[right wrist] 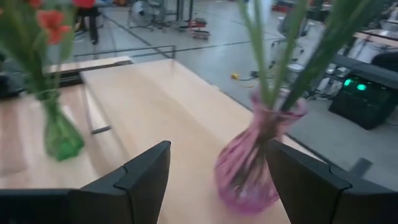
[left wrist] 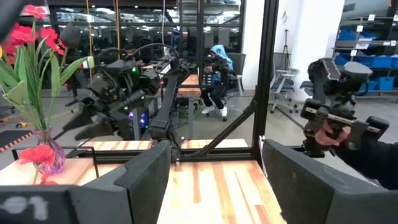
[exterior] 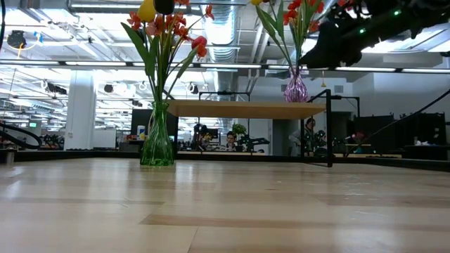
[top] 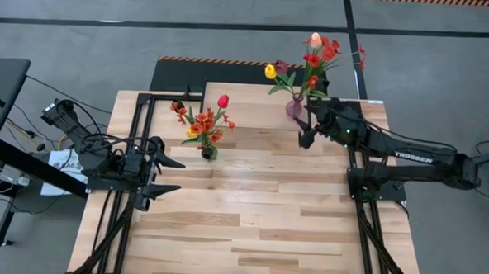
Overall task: Pick and place flowers into a vace then onto a shelf
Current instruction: Put the green vase on the shelf
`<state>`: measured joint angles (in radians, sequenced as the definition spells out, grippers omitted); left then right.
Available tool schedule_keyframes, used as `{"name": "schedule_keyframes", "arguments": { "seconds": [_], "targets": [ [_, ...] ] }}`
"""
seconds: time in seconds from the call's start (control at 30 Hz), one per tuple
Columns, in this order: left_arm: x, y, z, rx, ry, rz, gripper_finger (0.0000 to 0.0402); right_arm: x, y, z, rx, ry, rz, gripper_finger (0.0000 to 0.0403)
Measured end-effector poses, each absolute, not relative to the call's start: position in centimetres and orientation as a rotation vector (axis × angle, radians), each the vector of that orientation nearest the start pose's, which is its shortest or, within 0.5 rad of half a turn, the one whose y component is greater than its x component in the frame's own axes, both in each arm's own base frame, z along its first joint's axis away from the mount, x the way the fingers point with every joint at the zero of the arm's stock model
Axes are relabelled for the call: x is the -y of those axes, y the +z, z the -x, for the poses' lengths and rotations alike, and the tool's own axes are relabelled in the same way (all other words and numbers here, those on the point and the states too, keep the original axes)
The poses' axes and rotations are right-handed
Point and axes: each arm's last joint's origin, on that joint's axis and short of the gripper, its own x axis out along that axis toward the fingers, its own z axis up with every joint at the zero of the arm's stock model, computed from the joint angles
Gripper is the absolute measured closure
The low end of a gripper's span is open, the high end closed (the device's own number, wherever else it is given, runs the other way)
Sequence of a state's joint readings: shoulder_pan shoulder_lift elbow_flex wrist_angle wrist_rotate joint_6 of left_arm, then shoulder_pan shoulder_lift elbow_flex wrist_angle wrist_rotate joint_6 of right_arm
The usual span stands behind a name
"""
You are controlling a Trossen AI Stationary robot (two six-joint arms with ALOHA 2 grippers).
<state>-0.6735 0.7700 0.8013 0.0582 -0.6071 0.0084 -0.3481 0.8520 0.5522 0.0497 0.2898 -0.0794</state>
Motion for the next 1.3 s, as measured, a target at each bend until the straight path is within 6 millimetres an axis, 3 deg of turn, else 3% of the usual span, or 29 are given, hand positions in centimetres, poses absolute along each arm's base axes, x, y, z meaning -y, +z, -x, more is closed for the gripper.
{"name": "schedule_keyframes", "arguments": {
  "seconds": [0.4, 0.6, 0.87, 1.3],
  "targets": [
    [9.6, 35.9, -13.9, 0.049, -0.265, -0.07, 0.0157, 3.1, 27.9, -16.1, -0.183, -0.426, 0.017, 0.0145],
    [9.7, 33.5, -14.8, -0.151, -0.058, 0.024, 0.0157, 1.0, 28.4, -15.3, -0.15, -0.303, -0.027, 0.0145],
    [11.7, 29.8, -18.0, -0.277, 0.195, 0.213, 0.0157, -1.1, 28.1, -15.0, -0.184, -0.167, -0.013, 0.0145],
    [15.7, 23.5, -20.8, -0.37, 0.359, 0.422, 0.0157, -3.7, 27.3, -14.4, -0.271, -0.012, -0.108, 0.0145]
  ]
}}
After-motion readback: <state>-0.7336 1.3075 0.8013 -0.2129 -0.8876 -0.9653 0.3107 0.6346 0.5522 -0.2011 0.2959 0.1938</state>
